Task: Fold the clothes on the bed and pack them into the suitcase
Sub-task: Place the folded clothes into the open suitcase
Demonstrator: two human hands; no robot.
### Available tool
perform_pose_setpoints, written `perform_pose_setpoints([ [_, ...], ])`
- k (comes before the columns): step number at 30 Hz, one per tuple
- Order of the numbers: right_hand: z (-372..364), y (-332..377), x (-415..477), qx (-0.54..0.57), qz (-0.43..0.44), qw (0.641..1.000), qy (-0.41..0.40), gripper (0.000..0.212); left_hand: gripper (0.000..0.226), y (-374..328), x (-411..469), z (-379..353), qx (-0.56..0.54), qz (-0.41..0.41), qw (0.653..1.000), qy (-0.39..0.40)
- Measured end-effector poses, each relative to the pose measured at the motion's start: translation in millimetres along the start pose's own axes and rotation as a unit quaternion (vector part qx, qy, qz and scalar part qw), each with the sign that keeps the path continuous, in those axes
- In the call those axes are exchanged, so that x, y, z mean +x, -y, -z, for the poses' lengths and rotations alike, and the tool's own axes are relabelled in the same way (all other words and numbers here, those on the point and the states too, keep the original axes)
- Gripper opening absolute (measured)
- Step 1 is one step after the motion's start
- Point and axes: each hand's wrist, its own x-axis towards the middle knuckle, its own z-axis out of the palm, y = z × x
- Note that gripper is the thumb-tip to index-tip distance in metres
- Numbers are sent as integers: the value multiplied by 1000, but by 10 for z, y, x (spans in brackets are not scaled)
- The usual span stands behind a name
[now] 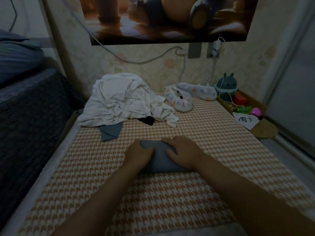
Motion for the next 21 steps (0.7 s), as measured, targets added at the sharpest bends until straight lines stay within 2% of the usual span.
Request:
perform_pose_setpoints([
  [2, -10, -6, -42, -5, 7, 1000, -13, 62, 79, -96, 41, 99, -79, 47, 996, 16],
  [4, -32, -25, -93, 5, 12, 1000, -25, 64, 85, -115, 111, 184, -184, 101, 977, 47],
  [6, -17, -20, -156, 17, 18, 999, -23, 61, 95, -64, 134, 243, -200, 119, 969, 82],
  [10, 140, 67, -243, 30, -4, 999, 37, 69, 69, -32, 64, 287, -147, 60, 971, 179],
  [14, 441, 105, -325, 139, -100, 973, 156, 101, 75, -168, -38, 395, -183, -39, 958, 216],
  [15, 524, 114, -366, 179, -108, 964, 162, 99, 69, -213, -90, 416, -185, -73, 955, 222],
  [17, 674, 127, -473, 217, -102, 960, 145, 77, 58, -322, -224, 437, -167, -147, 951, 216],
  [21, 979, 99, -775, 134, -97, 986, 14, 40, 36, -615, -606, 390, -137, -284, 940, 128],
])
